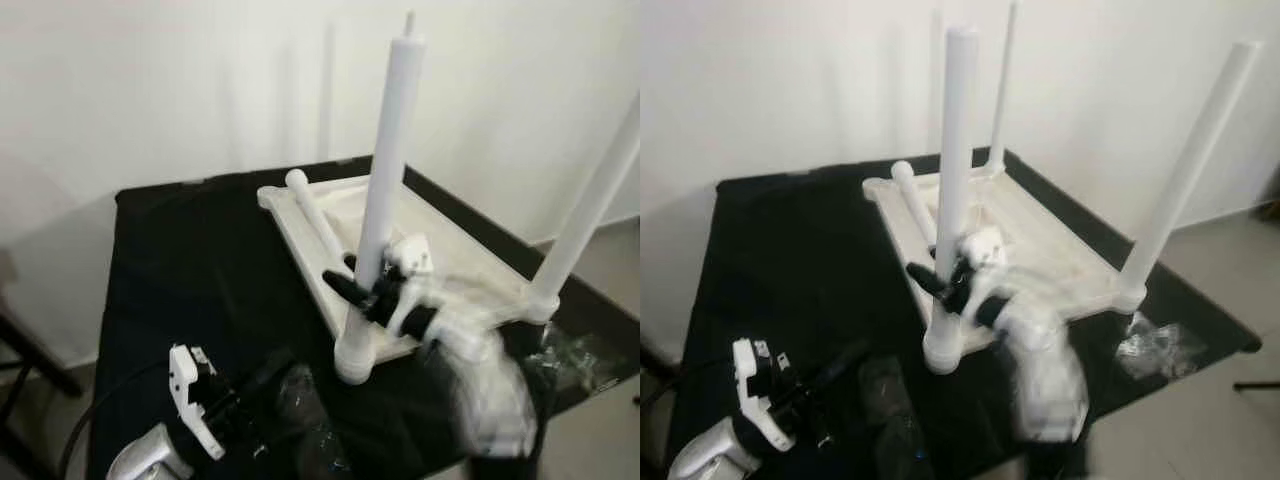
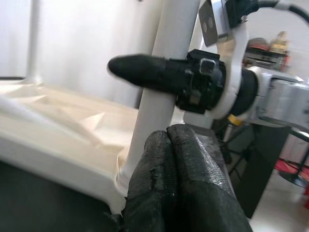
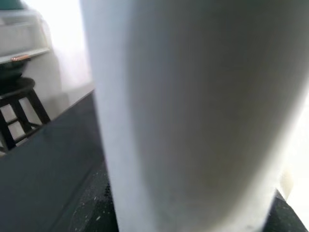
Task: Building children table
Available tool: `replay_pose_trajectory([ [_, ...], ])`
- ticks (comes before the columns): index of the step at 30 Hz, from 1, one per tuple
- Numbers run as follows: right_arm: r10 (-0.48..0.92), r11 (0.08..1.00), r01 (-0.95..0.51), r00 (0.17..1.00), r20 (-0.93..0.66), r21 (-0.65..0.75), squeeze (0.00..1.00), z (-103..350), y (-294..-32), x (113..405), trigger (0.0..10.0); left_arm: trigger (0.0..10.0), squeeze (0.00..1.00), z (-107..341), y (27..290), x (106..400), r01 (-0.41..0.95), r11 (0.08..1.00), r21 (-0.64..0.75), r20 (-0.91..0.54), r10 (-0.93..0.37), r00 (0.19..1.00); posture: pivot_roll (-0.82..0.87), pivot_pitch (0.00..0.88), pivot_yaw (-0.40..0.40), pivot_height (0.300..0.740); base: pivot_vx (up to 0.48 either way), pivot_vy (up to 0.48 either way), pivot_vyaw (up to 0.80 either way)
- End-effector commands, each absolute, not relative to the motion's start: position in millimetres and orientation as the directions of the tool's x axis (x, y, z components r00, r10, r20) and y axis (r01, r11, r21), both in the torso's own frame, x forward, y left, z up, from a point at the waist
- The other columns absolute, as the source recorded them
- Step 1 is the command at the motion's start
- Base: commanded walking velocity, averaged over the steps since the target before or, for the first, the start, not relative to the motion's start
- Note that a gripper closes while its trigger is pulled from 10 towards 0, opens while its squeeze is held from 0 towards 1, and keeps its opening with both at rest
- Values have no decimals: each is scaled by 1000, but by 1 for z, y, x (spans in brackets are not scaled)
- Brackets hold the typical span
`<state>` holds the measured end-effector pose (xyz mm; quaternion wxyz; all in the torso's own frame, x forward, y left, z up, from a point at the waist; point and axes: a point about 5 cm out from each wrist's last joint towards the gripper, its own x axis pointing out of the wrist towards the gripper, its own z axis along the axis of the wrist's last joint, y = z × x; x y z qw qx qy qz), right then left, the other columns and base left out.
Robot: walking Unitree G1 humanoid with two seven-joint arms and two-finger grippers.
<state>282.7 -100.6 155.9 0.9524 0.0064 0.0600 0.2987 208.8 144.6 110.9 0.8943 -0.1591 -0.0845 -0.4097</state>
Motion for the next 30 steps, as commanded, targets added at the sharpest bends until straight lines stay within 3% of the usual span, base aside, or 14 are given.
replay_pose_trajectory([
  [1,484,867,-492,799,-356,75,0,111,-123,283,0,10000,0,111,148,210,762,613,-208,272,-713,647,-44,0,-10,740,0,0,0],
  [5,461,880,-470,808,-366,71,0,110,-131,294,0,10000,0,111,148,211,767,607,-208,270,-718,642,-38,0,-14,740,0,0,0],
  [6,467,879,-467,809,-356,90,0,112,-126,298,10000,10000,0,112,149,211,755,625,-198,273,-705,655,-31,0,-12,740,0,0,0],
  [7,494,865,-491,802,-336,100,314,116,-123,301,10000,10000,0,112,149,211,751,632,-194,273,-700,660,-27,0,-13,740,0,0,0],
  [8,494,865,-491,802,-336,100,314,116,-123,301,10000,10000,0,112,149,211,751,632,-194,273,-700,660,-27,0,-13,740,0,0,0],
  [9,529,845,-524,787,-318,110,1000,121,-122,304,10000,10000,0,112,149,211,748,635,-192,274,-698,662,-26,0,-14,740,0,0,0],
  [15,636,769,-633,743,-208,91,1000,161,-128,315,10000,10000,0,112,147,211,755,626,-193,271,-706,654,-35,0,-7,740,0,0,0],
  [16,669,740,-668,720,-184,76,776,168,-132,319,10000,10000,0,112,147,211,756,625,-194,271,-707,654,-34,0,-9,740,0,0,0],
  [17,712,698,-714,684,-158,59,110,174,-137,322,10000,10000,0,112,146,212,755,626,-193,272,-706,654,-31,0,-11,740,0,0,0],
  [18,712,698,-714,684,-158,59,110,174,-137,322,10000,10000,0,112,146,212,755,626,-193,272,-706,654,-31,0,-11,740,0,0,0],
  [19,748,659,-750,648,-144,45,0,177,-140,324,10000,10000,0,112,146,212,754,629,-192,274,-703,656,-28,0,-13,740,0,0,0],
  [23,878,467,-884,460,-130,22,0,180,-145,324,10000,10000,0,112,146,212,743,643,-185,278,-691,667,-20,0,-18,740,0,0,0],
  [26,911,395,-918,386,-143,38,0,177,-146,326,10000,10000,0,112,146,212,740,648,-181,278,-688,670,-16,0,-20,740,0,0,0],
  [30,917,384,-922,373,-140,57,0,177,-149,335,10000,10000,0,112,145,212,738,650,-178,277,-687,672,-9,0,-22,740,0,0,0],
])
